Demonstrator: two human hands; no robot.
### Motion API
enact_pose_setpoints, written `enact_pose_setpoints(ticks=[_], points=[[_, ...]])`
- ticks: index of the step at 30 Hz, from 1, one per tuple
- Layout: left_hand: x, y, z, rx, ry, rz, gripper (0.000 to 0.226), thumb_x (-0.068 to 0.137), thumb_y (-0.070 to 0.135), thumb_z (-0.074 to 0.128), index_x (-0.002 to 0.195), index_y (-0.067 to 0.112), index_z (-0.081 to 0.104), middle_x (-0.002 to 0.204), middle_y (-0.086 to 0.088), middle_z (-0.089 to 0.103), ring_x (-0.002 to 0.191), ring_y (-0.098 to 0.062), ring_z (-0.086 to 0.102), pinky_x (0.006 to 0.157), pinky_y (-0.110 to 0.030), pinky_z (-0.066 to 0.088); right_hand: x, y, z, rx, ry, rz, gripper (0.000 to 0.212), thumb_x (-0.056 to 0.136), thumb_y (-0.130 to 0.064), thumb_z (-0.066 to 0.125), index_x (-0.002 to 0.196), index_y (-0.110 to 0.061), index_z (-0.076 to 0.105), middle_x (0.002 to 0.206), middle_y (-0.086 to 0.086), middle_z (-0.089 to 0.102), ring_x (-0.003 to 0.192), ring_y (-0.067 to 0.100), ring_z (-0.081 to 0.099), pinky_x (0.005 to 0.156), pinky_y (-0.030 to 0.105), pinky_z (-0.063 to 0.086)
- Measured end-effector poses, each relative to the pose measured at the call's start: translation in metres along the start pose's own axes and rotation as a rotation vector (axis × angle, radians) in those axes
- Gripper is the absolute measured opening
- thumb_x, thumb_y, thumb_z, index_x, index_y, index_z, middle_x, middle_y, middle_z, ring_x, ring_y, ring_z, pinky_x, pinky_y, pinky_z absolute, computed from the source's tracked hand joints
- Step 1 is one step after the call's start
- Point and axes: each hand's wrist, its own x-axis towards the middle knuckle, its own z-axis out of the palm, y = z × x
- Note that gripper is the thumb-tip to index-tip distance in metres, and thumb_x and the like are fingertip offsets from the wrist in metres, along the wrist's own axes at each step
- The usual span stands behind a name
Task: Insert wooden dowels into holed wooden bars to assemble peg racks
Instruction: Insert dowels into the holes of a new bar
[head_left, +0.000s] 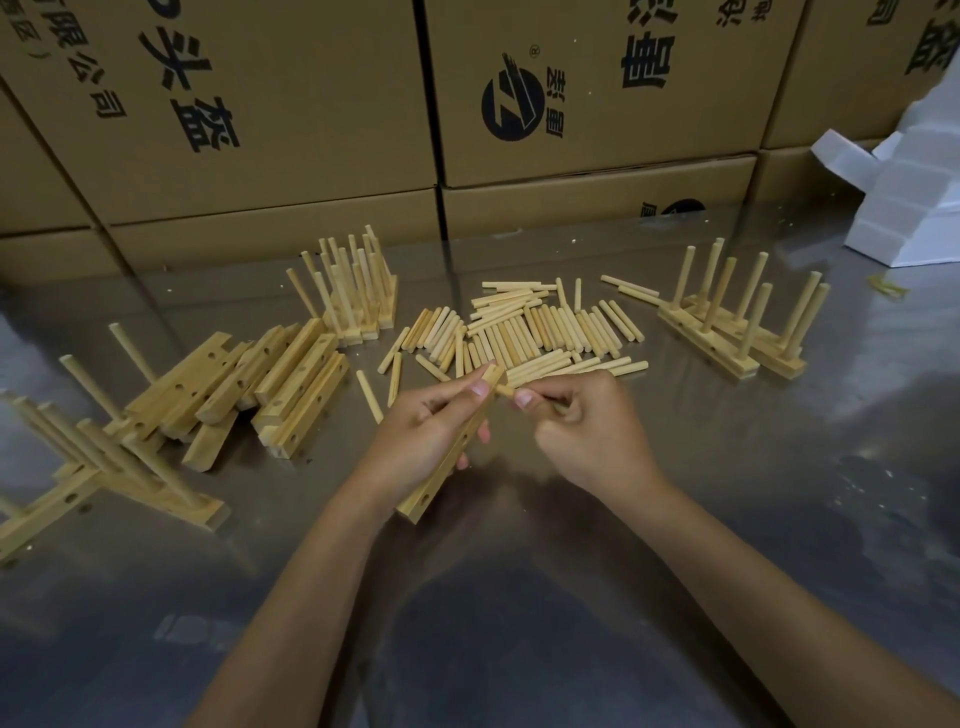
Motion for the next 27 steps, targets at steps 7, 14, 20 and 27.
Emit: enact_pose_setpoints(ticks=[7, 14, 20, 27], points=[[0.004, -0.004, 0.004, -0.118, 0.227, -0.094, 0.03, 0.101, 0.038, 0.054, 0.13, 0.033, 0.063, 0.074, 0.007, 0.072, 0.051, 0.001, 0.057, 0.047, -0.015, 0.046, 0.021, 0.007, -0.024, 0.088, 0.072, 0.083, 0.024, 0.098, -0.031, 0.055, 0.093, -0.023, 0.076, 0.087, -0.012, 0.07, 0.079, -0.01, 0.058, 0.067, 0.008, 0.042], [0.009, -0.008, -0.025, -0.54, 0.362, -0.334, 0.021, 0.103, 0.029, 0.05, 0.106, 0.015, 0.066, 0.067, 0.002, 0.069, 0.047, -0.009, 0.049, 0.041, -0.02, 0.039, 0.035, 0.051, -0.047, -0.639, 0.046, 0.018, 0.014, 0.09, -0.014, 0.059, 0.096, -0.024, 0.066, 0.105, -0.006, 0.059, 0.109, 0.017, 0.046, 0.086, 0.033, 0.029], [0.008, -0.006, -0.029, -0.736, 0.292, -0.295, 0.02, 0.102, 0.022, 0.049, 0.107, 0.009, 0.063, 0.075, -0.003, 0.071, 0.051, -0.011, 0.049, 0.039, -0.019, 0.037, 0.036, 0.051, -0.044, -0.695, 0.106, -0.028, 0.024, 0.083, -0.016, 0.064, 0.102, -0.029, 0.055, 0.103, -0.009, 0.044, 0.107, 0.017, 0.042, 0.085, 0.034, 0.03], [0.007, -0.006, -0.026, -0.823, 0.261, -0.295, 0.03, 0.102, 0.023, 0.049, 0.121, 0.003, 0.063, 0.081, -0.007, 0.071, 0.051, -0.009, 0.05, 0.037, -0.017, 0.04, 0.034, 0.048, -0.045, -0.714, -0.065, 0.03, 0.007, 0.091, -0.02, 0.061, 0.092, -0.026, 0.06, 0.106, -0.006, 0.042, 0.112, 0.016, 0.036, 0.087, 0.032, 0.026]])
